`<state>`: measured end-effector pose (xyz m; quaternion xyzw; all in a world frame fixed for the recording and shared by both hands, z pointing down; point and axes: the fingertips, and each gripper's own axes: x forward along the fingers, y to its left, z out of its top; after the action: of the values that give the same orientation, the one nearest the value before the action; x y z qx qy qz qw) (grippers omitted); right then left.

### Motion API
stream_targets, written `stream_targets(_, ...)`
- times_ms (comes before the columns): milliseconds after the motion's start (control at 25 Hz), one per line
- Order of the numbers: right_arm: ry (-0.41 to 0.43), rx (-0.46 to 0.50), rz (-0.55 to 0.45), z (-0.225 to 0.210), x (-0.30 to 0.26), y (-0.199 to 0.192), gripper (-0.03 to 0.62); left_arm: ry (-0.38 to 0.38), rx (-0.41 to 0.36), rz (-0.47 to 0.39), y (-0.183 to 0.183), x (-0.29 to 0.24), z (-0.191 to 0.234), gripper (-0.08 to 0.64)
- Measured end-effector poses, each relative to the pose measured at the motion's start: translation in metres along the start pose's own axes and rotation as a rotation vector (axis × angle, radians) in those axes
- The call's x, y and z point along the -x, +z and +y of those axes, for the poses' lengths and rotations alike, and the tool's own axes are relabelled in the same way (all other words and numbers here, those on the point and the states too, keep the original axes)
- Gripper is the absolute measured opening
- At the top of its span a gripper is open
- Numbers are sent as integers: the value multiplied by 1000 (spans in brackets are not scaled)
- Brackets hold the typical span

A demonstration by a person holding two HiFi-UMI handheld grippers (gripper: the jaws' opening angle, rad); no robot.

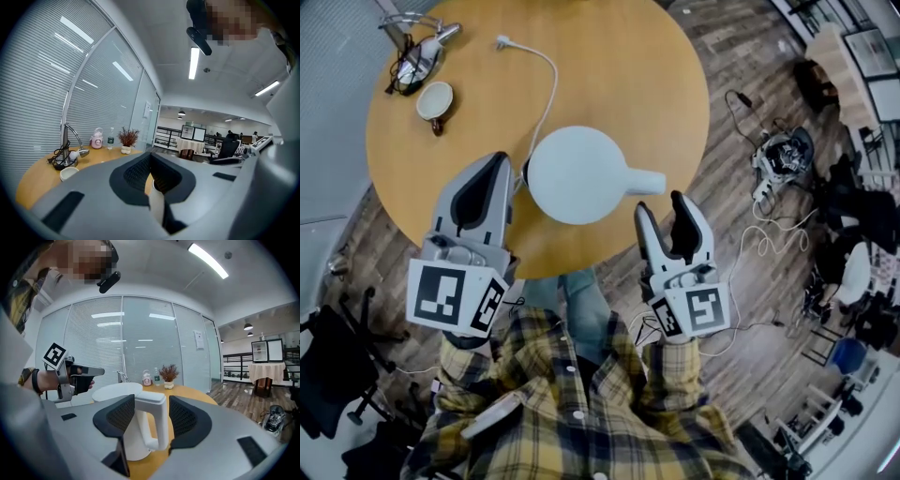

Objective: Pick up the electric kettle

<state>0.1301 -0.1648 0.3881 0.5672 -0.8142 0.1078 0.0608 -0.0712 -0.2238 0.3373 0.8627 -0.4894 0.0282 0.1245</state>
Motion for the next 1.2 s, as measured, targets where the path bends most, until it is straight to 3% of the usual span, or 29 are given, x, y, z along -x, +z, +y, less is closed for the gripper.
stream_targets(640,-49,-59,42,-15,-33,-62,230,7,38,110,-74,-12,23,3)
stream_targets(1200,-59,-44,11,-33,-75,-64,225,-26,51,147,-98,-40,26,3)
